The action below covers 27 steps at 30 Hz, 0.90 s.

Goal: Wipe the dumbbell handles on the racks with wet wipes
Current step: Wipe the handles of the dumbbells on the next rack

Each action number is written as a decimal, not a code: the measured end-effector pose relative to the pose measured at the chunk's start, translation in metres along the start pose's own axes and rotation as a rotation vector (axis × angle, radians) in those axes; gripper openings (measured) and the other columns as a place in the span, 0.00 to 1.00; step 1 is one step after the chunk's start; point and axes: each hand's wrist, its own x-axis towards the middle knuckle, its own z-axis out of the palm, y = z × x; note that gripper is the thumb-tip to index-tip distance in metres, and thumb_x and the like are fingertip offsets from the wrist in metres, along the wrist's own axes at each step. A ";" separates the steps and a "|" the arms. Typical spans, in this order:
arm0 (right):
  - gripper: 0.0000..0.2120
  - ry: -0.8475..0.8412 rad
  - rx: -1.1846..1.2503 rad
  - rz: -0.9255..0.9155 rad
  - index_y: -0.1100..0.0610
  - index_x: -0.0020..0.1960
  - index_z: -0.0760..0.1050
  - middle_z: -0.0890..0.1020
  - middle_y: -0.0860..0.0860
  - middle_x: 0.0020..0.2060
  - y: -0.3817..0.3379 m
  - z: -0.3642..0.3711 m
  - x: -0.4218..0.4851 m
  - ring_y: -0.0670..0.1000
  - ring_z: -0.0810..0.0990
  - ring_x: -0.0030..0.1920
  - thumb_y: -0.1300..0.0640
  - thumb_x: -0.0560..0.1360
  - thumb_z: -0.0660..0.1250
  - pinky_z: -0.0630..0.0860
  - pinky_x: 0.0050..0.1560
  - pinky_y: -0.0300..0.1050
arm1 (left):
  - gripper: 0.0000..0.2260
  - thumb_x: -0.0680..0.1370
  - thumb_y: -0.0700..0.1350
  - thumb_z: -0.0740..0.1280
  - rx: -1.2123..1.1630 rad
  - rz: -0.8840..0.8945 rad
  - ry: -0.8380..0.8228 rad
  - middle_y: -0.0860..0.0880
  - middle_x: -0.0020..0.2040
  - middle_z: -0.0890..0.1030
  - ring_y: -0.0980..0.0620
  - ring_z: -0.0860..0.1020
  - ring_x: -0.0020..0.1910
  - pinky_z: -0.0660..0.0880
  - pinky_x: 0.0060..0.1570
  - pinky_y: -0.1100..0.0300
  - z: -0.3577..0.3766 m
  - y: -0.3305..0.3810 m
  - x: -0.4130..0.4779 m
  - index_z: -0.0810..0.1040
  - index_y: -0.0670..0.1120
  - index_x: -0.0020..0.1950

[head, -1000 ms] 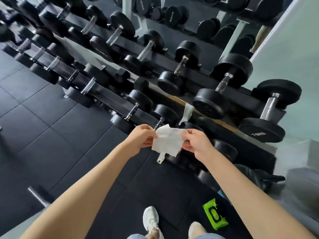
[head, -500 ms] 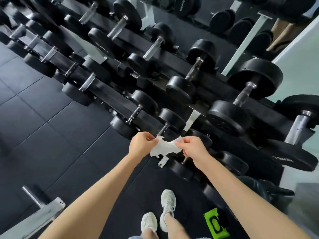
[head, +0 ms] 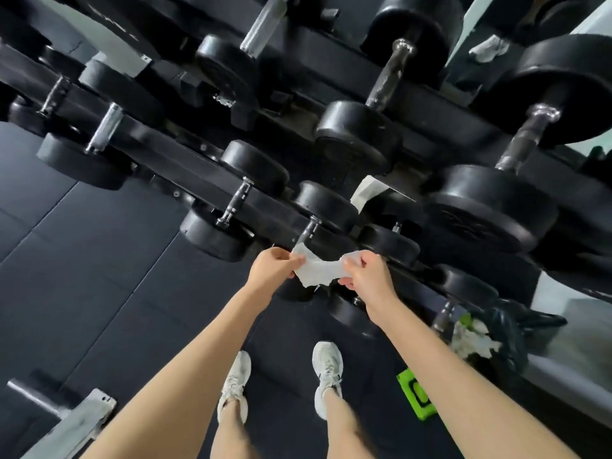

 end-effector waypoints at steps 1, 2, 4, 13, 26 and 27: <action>0.06 0.046 -0.040 0.002 0.58 0.44 0.77 0.81 0.53 0.40 0.007 0.001 0.000 0.53 0.80 0.38 0.59 0.75 0.61 0.76 0.40 0.46 | 0.05 0.72 0.46 0.72 0.080 0.026 -0.019 0.49 0.38 0.81 0.51 0.78 0.37 0.71 0.38 0.59 0.003 -0.003 0.004 0.76 0.48 0.40; 0.07 0.095 -0.099 0.004 0.59 0.43 0.77 0.81 0.55 0.39 0.014 0.002 0.000 0.55 0.80 0.38 0.58 0.74 0.62 0.77 0.41 0.48 | 0.05 0.71 0.46 0.72 0.180 0.064 -0.026 0.51 0.36 0.79 0.52 0.77 0.36 0.70 0.37 0.60 0.007 -0.004 0.007 0.76 0.49 0.39; 0.09 0.171 -0.215 -0.005 0.60 0.42 0.77 0.81 0.57 0.39 0.031 0.004 -0.003 0.58 0.79 0.40 0.54 0.73 0.63 0.78 0.43 0.53 | 0.03 0.72 0.47 0.70 0.349 0.164 -0.008 0.55 0.35 0.78 0.53 0.76 0.38 0.68 0.36 0.61 0.015 -0.006 0.011 0.77 0.51 0.39; 0.11 0.009 -0.153 -0.027 0.46 0.55 0.76 0.81 0.43 0.47 0.074 0.030 0.012 0.45 0.79 0.47 0.49 0.73 0.70 0.75 0.47 0.41 | 0.08 0.76 0.45 0.65 0.447 0.352 -0.290 0.49 0.39 0.81 0.51 0.77 0.40 0.73 0.42 0.58 0.037 -0.027 0.042 0.84 0.45 0.47; 0.04 0.137 0.120 0.020 0.58 0.48 0.78 0.81 0.51 0.41 0.117 0.057 0.070 0.48 0.78 0.42 0.58 0.77 0.66 0.74 0.44 0.41 | 0.12 0.79 0.40 0.60 0.024 0.104 -0.420 0.46 0.52 0.82 0.52 0.81 0.51 0.77 0.56 0.57 0.060 -0.060 0.085 0.80 0.44 0.58; 0.04 0.203 0.077 0.040 0.58 0.47 0.77 0.81 0.51 0.40 0.126 0.051 0.076 0.50 0.78 0.41 0.58 0.77 0.65 0.74 0.44 0.44 | 0.12 0.79 0.40 0.60 0.012 0.098 -0.402 0.47 0.53 0.82 0.53 0.81 0.50 0.77 0.56 0.58 0.064 -0.062 0.089 0.79 0.43 0.58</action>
